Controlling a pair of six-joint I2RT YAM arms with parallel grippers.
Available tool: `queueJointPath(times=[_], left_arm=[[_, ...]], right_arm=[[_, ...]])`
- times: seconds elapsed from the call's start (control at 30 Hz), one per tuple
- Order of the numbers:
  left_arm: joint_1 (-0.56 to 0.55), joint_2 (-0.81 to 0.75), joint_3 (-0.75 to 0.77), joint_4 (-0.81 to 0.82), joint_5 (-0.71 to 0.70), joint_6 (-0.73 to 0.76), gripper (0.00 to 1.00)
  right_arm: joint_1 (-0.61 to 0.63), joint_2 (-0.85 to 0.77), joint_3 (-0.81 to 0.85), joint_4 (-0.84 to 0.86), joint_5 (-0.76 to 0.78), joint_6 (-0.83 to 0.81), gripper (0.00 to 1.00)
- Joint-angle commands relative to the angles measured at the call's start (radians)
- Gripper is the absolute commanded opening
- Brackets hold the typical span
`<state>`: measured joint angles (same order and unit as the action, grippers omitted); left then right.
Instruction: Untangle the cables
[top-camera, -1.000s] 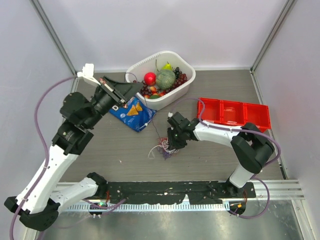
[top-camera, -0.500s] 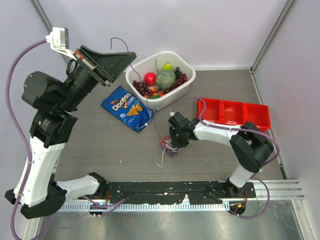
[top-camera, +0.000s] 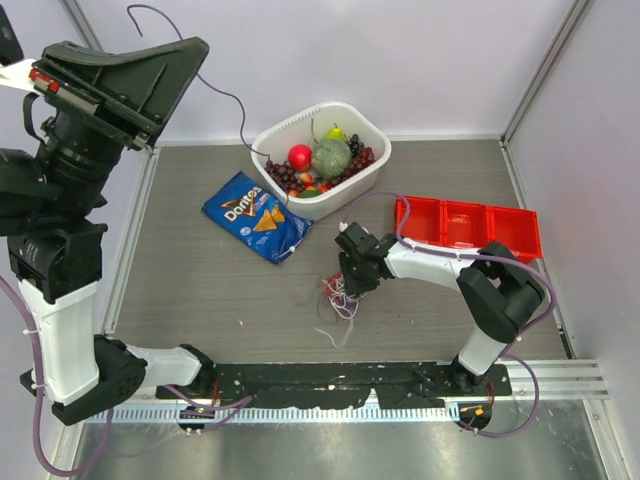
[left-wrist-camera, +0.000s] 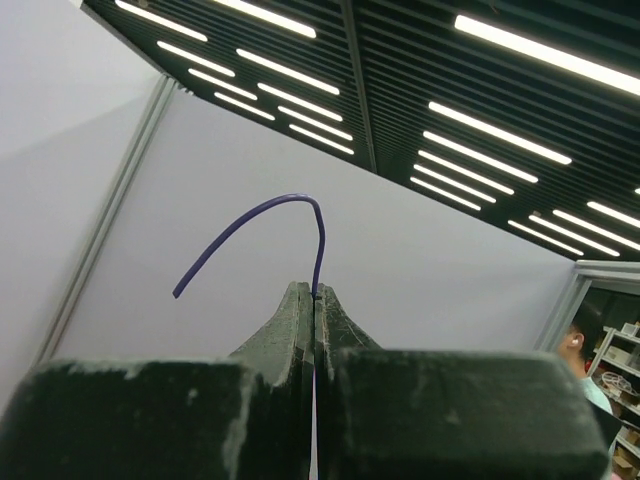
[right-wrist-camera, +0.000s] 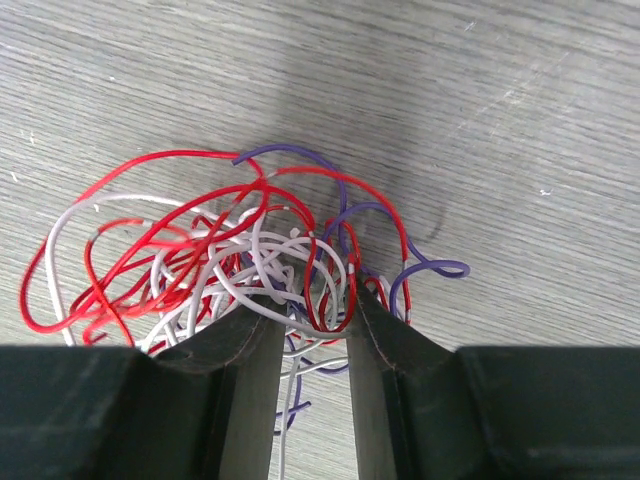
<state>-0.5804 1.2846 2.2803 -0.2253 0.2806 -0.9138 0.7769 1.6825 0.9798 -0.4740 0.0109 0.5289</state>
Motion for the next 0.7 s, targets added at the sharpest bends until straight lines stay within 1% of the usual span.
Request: queueJointPath(times=[0.0, 0.1, 0.2, 0.3, 0.33, 0.37, 0.43, 0.47, 0.53, 0.6, 0.67], left_arm=[[0.004, 0.016, 0.027, 0.049, -0.006, -0.013, 0.0], [0.002, 0.027, 0.053, 0.078, -0.021, -0.001, 0.0], [0.002, 0.035, 0.062, 0.04, -0.05, 0.004, 0.0], [0.004, 0.007, -0.016, 0.006, -0.083, -0.008, 0.0], [0.002, -0.011, -0.074, -0.008, -0.121, -0.011, 0.0], [0.004, -0.033, -0.115, -0.023, -0.153, -0.014, 0.0], [0.004, -0.076, -0.197, -0.066, -0.22, -0.02, 0.0], [0.002, -0.096, -0.231, -0.122, -0.263, -0.029, 0.0], [0.002, -0.113, -0.272, -0.227, -0.346, -0.06, 0.0], [0.002, -0.123, -0.312, -0.305, -0.385, -0.106, 0.0], [0.002, -0.134, -0.37, -0.331, -0.379, -0.163, 0.0]], right_arm=[[-0.004, -0.003, 0.043, -0.017, 0.064, -0.026, 0.36], [-0.005, -0.003, 0.046, -0.018, 0.066, -0.03, 0.36], [-0.005, -0.013, 0.06, -0.041, 0.058, -0.047, 0.38], [-0.005, -0.082, 0.094, -0.096, 0.054, -0.058, 0.42], [-0.004, -0.104, 0.124, -0.116, 0.054, -0.063, 0.48], [-0.005, -0.14, 0.14, -0.152, 0.055, -0.069, 0.5], [-0.005, -0.209, 0.19, -0.193, 0.064, -0.075, 0.58], [-0.007, -0.245, 0.219, -0.205, 0.075, -0.078, 0.64], [-0.01, -0.292, 0.265, -0.248, 0.096, -0.093, 0.71], [-0.022, -0.326, 0.302, -0.29, 0.11, -0.105, 0.75], [-0.037, -0.351, 0.336, -0.321, 0.097, -0.121, 0.75]])
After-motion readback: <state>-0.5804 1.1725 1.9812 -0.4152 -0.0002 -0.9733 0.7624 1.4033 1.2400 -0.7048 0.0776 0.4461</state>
